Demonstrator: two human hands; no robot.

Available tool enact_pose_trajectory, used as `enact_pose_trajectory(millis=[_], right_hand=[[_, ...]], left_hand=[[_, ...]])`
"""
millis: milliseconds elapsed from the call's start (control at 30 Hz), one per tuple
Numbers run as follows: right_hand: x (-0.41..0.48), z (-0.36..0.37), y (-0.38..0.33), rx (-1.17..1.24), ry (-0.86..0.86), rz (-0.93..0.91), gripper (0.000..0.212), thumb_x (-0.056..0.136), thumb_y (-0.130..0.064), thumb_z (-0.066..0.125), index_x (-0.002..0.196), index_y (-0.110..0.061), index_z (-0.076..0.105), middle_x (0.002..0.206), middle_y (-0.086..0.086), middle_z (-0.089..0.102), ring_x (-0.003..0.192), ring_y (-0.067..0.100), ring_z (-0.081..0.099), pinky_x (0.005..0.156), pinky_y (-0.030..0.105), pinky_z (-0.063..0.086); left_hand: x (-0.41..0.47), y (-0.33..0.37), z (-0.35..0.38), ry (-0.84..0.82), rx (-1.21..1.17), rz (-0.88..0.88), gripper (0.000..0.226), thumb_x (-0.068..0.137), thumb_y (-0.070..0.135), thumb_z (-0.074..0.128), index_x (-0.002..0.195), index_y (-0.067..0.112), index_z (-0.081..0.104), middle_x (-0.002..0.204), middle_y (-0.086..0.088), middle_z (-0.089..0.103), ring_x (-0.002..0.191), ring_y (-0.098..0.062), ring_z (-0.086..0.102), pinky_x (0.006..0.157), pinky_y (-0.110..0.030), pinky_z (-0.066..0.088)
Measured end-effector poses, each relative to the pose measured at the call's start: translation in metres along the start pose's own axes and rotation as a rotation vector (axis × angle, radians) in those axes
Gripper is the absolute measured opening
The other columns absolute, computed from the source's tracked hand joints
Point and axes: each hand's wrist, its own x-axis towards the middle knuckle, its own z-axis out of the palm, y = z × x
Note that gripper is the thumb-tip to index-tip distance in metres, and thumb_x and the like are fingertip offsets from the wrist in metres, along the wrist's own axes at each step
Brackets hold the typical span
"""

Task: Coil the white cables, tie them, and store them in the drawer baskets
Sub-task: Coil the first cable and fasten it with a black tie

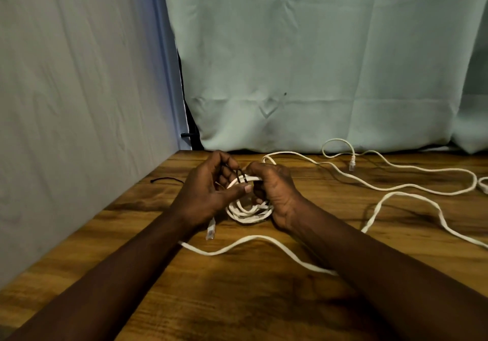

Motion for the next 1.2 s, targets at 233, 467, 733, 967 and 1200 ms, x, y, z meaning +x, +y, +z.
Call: enact_pose_trajectory(millis=[233,467,733,967,1200], right_hand=[[-0.001,0.0,0.001,0.001,-0.063,-0.051,0.02,0.089,-0.008,0.065,0.069,-0.009,0.063,0.056,0.013,0.06,0.038,0.021,0.05,0.04,0.023,0.042],[0.005,-0.002,0.003,-0.059,-0.022,-0.105,0.023,0.088,-0.013,0.071,0.065,-0.015,0.073,0.063,0.008,0.067,0.048,0.016,0.055,0.044,0.022,0.039],[0.008,-0.006,0.0,-0.024,-0.036,-0.118,0.027,0.091,-0.01,0.067,0.064,-0.016,0.063,0.048,-0.003,0.052,0.037,0.005,0.043,0.041,0.022,0.033],[0.007,-0.004,0.005,-0.015,-0.088,-0.064,0.032,0.09,-0.012,0.069,0.06,-0.019,0.063,0.051,-0.002,0.043,0.039,0.007,0.035,0.039,0.021,0.031],[0.004,0.008,0.007,0.015,-0.099,0.056,0.012,0.083,-0.017,0.077,0.085,-0.009,0.069,0.083,0.021,0.056,0.066,0.031,0.056,0.058,0.031,0.046]], left_hand=[[-0.004,0.009,0.011,-0.064,-0.103,-0.116,0.031,0.092,0.01,0.075,0.113,0.007,0.053,0.08,-0.015,0.078,0.066,-0.022,0.074,0.06,-0.033,0.058],[-0.001,0.007,0.009,-0.019,-0.255,-0.187,0.026,0.082,0.007,0.08,0.104,-0.006,0.072,0.093,-0.022,0.077,0.08,-0.031,0.074,0.067,-0.031,0.06],[0.009,-0.004,0.001,0.06,-0.773,-0.448,0.027,0.091,0.026,0.062,0.094,0.005,0.078,0.101,-0.015,0.068,0.09,-0.028,0.063,0.09,-0.041,0.052],[0.012,0.0,-0.003,0.161,-0.743,-0.426,0.031,0.083,0.0,0.073,0.112,0.007,0.066,0.09,-0.014,0.076,0.081,-0.026,0.073,0.08,-0.041,0.061],[0.011,-0.007,-0.003,0.371,-0.554,-0.396,0.016,0.088,0.0,0.072,0.103,-0.001,0.071,0.082,-0.017,0.074,0.067,-0.025,0.071,0.061,-0.033,0.06]])
